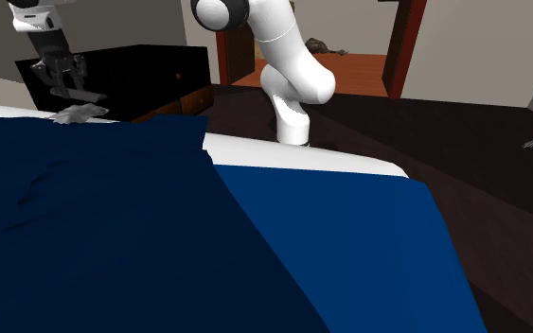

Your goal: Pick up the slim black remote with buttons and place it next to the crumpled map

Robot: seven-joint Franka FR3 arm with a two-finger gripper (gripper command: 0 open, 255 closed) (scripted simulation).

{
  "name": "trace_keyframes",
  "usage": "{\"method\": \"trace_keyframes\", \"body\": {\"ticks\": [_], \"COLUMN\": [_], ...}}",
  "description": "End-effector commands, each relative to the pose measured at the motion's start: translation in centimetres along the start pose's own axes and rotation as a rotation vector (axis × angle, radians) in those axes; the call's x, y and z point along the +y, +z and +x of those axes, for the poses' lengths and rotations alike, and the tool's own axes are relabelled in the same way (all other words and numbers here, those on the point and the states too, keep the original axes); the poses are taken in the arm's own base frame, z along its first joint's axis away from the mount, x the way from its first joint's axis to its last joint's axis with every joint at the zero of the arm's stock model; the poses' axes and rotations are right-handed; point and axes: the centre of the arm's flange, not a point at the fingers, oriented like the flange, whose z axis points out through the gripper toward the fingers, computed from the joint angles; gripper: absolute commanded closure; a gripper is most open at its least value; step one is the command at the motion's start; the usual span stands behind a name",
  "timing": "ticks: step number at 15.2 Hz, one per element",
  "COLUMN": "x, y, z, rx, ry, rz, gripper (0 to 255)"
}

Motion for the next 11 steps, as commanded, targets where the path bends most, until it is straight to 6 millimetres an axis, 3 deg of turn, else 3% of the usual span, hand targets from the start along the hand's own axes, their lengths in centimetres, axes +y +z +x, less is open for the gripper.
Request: {"method": "trace_keyframes", "body": {"ticks": [1, 5, 6, 11], "x": [0.00, 0.00, 0.00, 0.00], "y": [0.07, 0.07, 0.07, 0.07], "z": [0.01, 0.01, 0.01, 0.01], "rx": [0.000, 0.000, 0.000, 0.000], "ry": [0.000, 0.000, 0.000, 0.000], "rz": [0.000, 0.000, 0.000, 0.000], "gripper": [255, 255, 0, 0]}}
